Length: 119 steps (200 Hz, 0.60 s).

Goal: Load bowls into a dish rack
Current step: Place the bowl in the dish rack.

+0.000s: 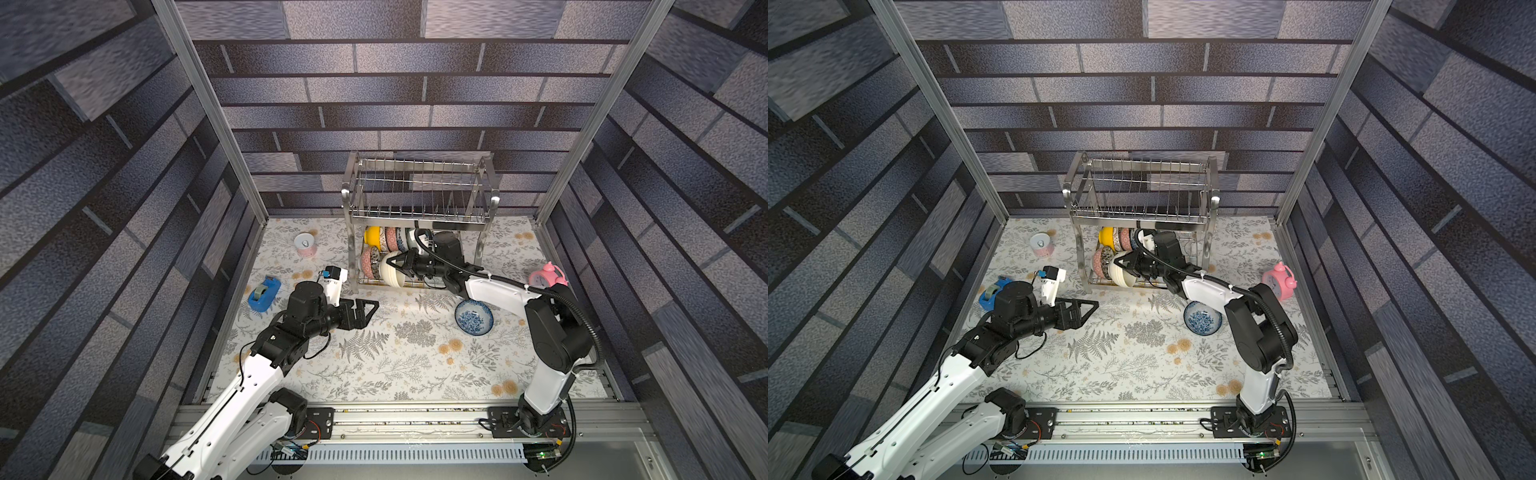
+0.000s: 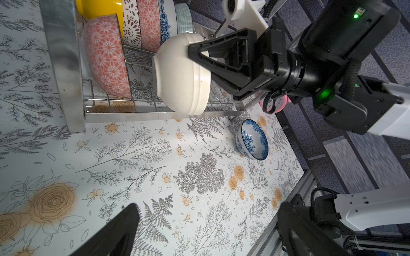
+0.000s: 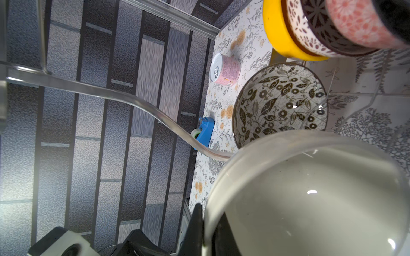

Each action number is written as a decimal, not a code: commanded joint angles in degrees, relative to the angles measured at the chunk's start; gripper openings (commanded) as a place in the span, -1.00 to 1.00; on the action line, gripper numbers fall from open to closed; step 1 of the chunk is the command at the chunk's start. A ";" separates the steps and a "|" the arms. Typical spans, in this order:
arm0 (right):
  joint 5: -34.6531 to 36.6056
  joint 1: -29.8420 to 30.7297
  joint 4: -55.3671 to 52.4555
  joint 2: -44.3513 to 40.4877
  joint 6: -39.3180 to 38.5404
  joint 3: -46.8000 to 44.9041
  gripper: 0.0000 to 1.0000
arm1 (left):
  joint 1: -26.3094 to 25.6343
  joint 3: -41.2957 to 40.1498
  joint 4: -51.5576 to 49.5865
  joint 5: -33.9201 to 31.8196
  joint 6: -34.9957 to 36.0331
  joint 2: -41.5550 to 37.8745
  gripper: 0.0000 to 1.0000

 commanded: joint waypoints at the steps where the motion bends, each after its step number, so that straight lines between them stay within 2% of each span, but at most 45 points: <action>1: -1.90 -0.80 8.99 1.27 2.96 2.74 -1.00 | 0.47 -0.73 -1.46 -0.29 0.64 -0.71 0.99; 119: -4.04 -1.89 19.24 10.19 10.27 6.18 -1.00 | 0.91 -0.82 -0.80 0.33 0.65 -0.38 0.99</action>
